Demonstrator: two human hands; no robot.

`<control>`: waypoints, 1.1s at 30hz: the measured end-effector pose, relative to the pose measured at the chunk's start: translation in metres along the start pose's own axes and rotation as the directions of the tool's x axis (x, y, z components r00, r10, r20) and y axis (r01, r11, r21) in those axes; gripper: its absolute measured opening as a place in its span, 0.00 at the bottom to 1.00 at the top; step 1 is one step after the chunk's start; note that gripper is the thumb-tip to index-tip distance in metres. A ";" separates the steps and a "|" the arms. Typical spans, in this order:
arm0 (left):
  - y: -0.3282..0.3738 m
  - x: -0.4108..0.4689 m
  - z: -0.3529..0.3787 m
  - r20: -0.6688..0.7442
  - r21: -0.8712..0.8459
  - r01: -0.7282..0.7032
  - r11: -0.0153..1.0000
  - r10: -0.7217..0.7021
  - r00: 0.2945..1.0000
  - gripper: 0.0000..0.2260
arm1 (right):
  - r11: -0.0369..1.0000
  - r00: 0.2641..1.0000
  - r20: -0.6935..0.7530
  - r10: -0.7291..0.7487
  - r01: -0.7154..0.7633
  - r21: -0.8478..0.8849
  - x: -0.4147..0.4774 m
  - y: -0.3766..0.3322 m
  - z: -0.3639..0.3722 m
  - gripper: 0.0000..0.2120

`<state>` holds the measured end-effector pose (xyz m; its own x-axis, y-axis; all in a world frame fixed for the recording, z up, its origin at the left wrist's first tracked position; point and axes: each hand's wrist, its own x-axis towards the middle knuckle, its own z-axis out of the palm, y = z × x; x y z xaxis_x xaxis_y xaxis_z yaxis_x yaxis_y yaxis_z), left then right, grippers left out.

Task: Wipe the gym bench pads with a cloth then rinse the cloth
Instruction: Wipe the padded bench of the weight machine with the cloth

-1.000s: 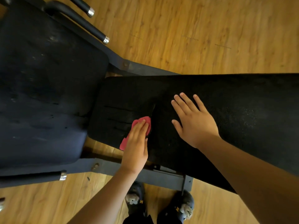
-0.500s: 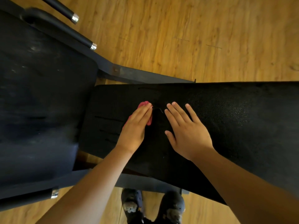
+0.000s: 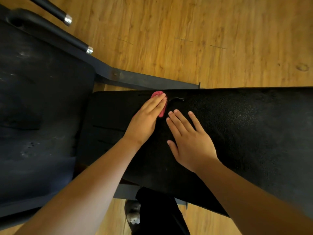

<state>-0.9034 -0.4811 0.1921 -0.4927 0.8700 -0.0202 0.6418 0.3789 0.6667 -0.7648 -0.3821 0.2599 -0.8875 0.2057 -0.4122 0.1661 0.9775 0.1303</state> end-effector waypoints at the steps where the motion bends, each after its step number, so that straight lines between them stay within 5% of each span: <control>1: 0.001 0.001 0.000 -0.007 0.000 0.018 1.000 -0.018 1.000 0.28 | 1.000 1.000 0.007 -0.004 0.004 0.003 0.000 0.000 0.000 0.30; 5: 0.013 0.013 0.001 -0.065 -0.041 0.142 0.989 -0.145 0.987 0.25 | 0.999 1.000 0.011 -0.022 0.022 0.038 0.000 0.002 -0.001 0.31; 14: 0.000 0.035 -0.006 0.065 0.012 -0.085 0.996 0.084 0.994 0.28 | 0.996 1.000 -0.001 -0.029 0.029 0.087 0.002 0.003 0.003 0.30; 19: -0.032 0.057 -0.018 -0.001 0.016 0.184 0.983 -0.184 0.983 0.20 | 0.995 0.999 0.011 -0.038 0.037 0.093 0.002 0.003 0.008 0.30; 28: -0.021 0.086 -0.027 0.147 -0.214 0.257 0.942 -0.229 0.962 0.16 | 0.989 1.000 -0.017 -0.026 0.028 0.143 0.004 0.002 0.012 0.30; 33: -0.048 0.105 -0.038 0.297 -0.105 0.386 0.917 -0.341 0.892 0.15 | 0.990 0.999 -0.016 -0.033 0.034 0.137 0.004 0.002 0.012 0.30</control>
<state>-1.0082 -0.4199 0.1862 -0.4842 0.7402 -0.4665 0.3367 0.6498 0.6815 -0.7633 -0.3789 0.2475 -0.8994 0.1730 -0.4014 0.1928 0.9812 -0.0090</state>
